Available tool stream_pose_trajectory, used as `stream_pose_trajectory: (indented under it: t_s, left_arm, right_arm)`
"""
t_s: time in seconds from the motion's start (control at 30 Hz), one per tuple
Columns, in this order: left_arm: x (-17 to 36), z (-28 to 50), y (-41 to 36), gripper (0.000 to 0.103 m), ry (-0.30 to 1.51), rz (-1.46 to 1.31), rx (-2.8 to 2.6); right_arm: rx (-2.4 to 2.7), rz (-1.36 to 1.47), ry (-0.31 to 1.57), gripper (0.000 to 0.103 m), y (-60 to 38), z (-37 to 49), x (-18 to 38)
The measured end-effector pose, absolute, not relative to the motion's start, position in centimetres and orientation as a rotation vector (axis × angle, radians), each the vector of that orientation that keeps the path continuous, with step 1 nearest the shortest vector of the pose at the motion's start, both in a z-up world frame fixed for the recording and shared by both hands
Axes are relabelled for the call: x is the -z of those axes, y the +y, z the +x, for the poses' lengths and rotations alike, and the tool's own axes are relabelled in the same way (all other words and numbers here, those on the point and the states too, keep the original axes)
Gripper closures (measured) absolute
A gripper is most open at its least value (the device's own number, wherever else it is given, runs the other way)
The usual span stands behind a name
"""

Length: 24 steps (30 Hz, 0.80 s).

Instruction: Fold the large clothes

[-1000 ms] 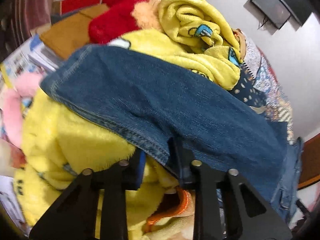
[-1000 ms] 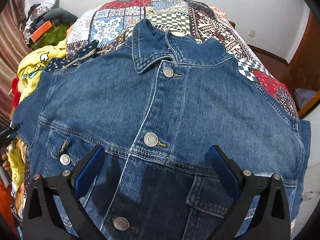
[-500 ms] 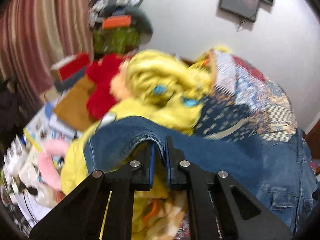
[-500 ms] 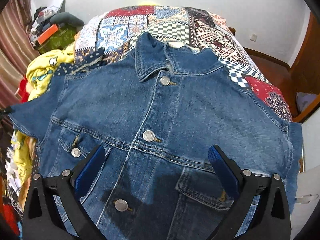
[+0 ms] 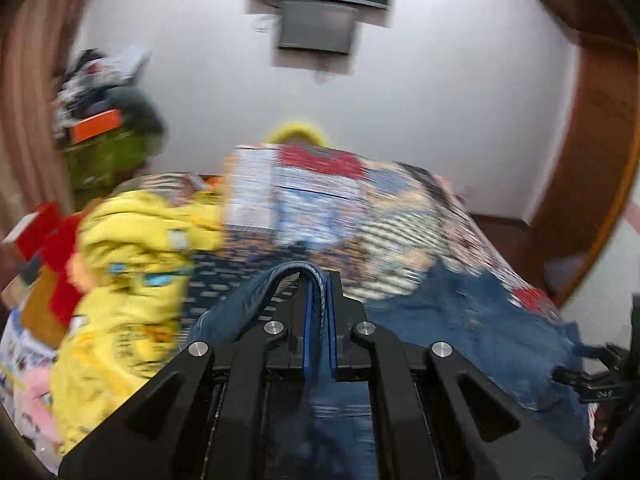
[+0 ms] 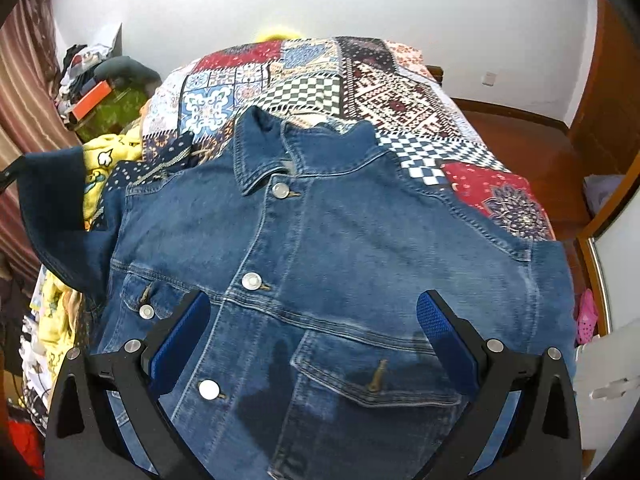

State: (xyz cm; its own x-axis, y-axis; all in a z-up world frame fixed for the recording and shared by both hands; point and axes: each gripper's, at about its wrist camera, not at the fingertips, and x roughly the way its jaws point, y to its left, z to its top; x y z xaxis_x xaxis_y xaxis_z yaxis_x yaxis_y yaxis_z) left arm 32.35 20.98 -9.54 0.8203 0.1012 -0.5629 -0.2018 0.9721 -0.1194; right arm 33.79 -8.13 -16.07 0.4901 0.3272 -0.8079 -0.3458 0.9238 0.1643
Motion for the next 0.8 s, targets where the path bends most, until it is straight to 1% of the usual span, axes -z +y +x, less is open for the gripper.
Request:
stream_pose_trajectory:
  t_s: [0.1,0.27,0.4,0.57,0.73,0.8]
  left_arm:
    - [11.2,34.2,16.4,0.098,0.638,-0.135,-0.066]
    - [15.7,35.7,9.6,0.098,0.747,-0.089,0.071]
    - [19.5,35.4,6.0,0.098,0.857,-0.069,0.145]
    - [24.0,35.4,4.2,0.098,0.995,-0.061,0.145]
    - [23.7,34.8,4.4,0.097,1.002,-0.083,0.160]
    - [23.0,34.4,4.7,0.090,1.016,-0.089,0.177]
  right_arm:
    - [-0.404,-0.026,0.968,0.001,-8.9,33.5,16.0]
    - [-0.386,-0.049,0.964,0.001,-10.3,33.2,16.3]
    - [-0.378,-0.030,0.978,0.001,-11.6,33.0,16.7]
    - [-0.365,-0.007,0.988,0.001,-12.8,32.9,17.0]
    - [-0.358,-0.002,0.996,0.001,-13.4,32.7,17.2]
    - [-0.356,-0.008,0.996,0.001,-13.3,32.6,17.3]
